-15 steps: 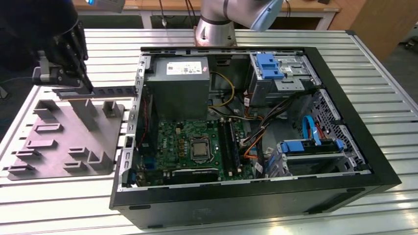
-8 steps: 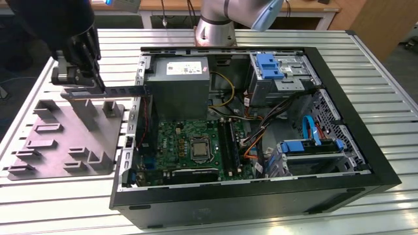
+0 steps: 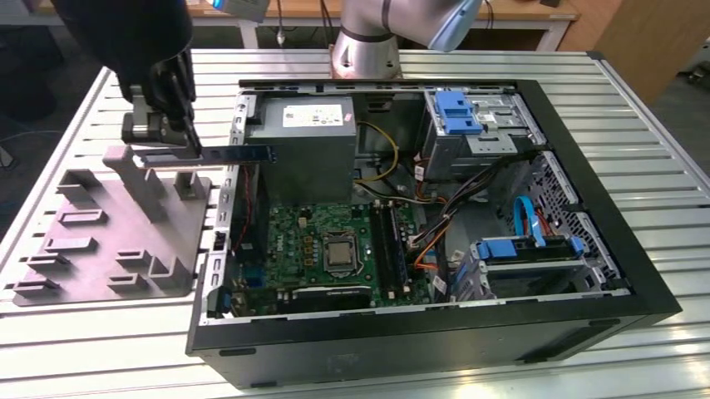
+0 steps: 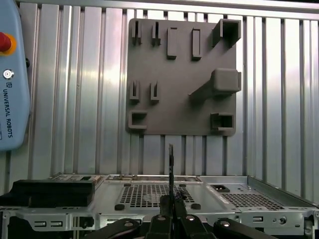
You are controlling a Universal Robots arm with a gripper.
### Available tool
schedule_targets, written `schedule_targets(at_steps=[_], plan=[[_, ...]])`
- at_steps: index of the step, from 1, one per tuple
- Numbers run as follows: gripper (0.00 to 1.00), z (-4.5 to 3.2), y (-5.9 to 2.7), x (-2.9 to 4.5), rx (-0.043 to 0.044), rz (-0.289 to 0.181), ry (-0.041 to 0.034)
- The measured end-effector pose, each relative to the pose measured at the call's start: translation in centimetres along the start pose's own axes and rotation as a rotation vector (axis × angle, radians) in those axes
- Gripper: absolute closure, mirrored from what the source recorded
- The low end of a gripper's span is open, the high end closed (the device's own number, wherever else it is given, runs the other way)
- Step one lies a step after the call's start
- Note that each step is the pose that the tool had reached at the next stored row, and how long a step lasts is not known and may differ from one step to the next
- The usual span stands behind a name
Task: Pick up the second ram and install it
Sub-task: 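Pick up the second ram and move it above second insertion slot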
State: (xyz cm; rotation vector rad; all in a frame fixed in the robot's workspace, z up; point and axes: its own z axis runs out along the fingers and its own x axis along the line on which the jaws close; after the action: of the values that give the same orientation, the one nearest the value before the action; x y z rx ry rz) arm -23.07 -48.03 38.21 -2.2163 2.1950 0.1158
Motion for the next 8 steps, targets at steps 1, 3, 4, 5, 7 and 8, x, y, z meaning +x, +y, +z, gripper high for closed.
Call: schedule_targets(at_steps=[1,3,4,5,7,8], plan=[[0.87,-0.01,-0.31,0.00,-0.0001,0.000,0.0000],[0.87,-0.03,-0.95,0.01,0.0001,0.000,-0.0001],[0.87,-0.04,-1.27,0.01,0.0001,0.000,-0.0001],[0.87,-0.05,-1.60,0.01,0.0001,0.000,-0.0001],[0.87,-0.07,-2.28,0.02,0.0000,0.000,-0.0001],[0.87,-0.08,-2.65,0.02,0.0000,0.000,-0.0001]])
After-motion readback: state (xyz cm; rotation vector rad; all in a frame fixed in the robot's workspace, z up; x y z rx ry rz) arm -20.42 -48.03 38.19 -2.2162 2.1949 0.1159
